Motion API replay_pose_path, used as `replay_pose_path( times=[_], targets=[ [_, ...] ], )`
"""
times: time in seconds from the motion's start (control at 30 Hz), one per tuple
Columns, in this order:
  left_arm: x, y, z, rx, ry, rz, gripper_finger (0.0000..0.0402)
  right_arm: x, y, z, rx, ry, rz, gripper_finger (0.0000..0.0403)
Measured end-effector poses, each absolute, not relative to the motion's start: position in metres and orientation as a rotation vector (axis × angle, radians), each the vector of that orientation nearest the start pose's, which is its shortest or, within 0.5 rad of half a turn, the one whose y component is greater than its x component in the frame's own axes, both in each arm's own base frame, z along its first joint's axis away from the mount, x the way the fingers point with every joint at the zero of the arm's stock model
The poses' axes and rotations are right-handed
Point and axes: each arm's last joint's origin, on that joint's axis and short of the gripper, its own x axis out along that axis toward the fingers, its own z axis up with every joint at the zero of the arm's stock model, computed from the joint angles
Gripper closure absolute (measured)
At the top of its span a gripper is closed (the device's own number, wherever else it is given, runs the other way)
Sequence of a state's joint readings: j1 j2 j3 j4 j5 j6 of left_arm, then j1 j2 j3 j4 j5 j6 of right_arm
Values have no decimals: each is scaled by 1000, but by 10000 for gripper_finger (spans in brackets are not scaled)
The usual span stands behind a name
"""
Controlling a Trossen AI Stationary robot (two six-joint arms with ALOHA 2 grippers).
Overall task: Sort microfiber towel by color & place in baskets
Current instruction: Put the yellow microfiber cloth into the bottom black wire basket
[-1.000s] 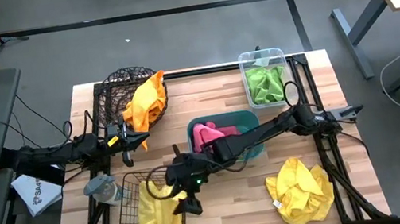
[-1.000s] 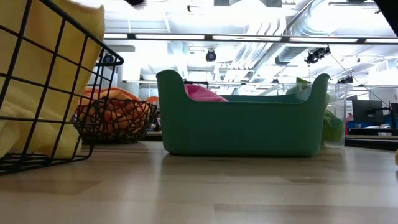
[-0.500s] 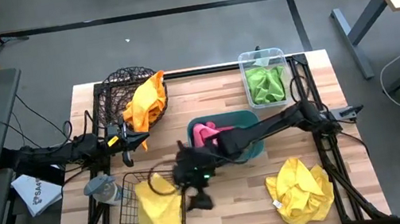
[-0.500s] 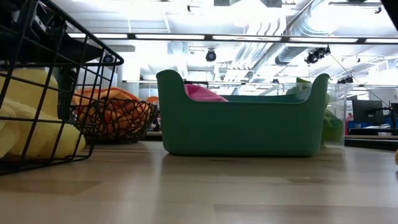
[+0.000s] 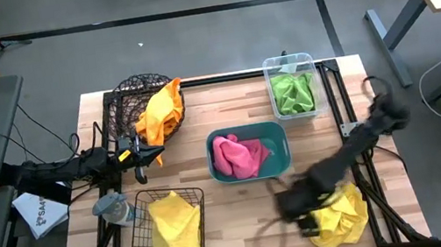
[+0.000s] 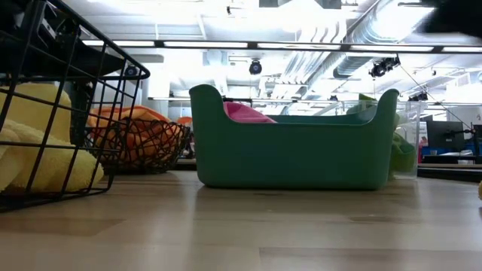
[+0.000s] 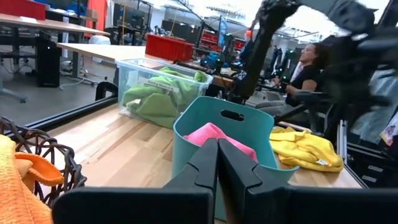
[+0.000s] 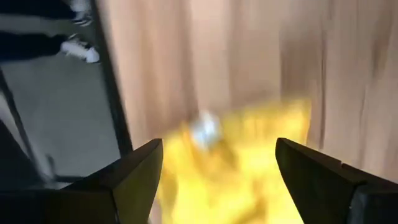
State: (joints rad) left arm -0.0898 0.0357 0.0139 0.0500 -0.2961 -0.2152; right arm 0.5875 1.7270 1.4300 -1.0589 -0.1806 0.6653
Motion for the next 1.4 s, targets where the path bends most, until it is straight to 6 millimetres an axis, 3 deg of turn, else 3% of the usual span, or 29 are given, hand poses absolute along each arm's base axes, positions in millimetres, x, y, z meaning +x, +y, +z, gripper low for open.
replay_pose_path(
  times=[0.1, 0.2, 0.37, 0.6, 0.87, 0.97, 1.03, 1.17, 1.2, 1.27, 1.4],
  targets=[
    [98, 0, 170, -220, -50, 203, 401, 214, 183, 235, 437, 1575, -56, 96],
    [98, 0, 170, -220, -50, 203, 401, 167, 176, 230, 629, 1574, -292, 96],
    [98, 0, 170, -220, -50, 203, 401, 129, 172, 222, 779, 1533, -480, 96],
    [98, 0, 170, -220, -50, 205, 401, 134, 182, 205, 846, 1472, -460, 96],
    [98, 0, 170, -220, -50, 205, 401, 143, 191, 172, 776, 1550, -575, 100],
    [98, 0, 170, -220, -50, 205, 401, 144, 194, 166, 766, 1578, -589, 135],
    [98, 0, 170, -220, -50, 204, 402, 145, 194, 167, 756, 1581, -601, 190],
    [98, 0, 170, -220, -50, 205, 402, 148, 197, 188, 664, 1552, -597, 364],
    [98, 0, 170, -220, -50, 205, 402, 150, 198, 197, 633, 1540, -580, 380],
    [98, 0, 170, -220, -50, 205, 401, 154, 200, 218, 592, 1530, -568, 377],
    [98, 0, 170, -220, -50, 205, 401, 166, 207, 276, 547, 1409, -475, 395]
  ],
)
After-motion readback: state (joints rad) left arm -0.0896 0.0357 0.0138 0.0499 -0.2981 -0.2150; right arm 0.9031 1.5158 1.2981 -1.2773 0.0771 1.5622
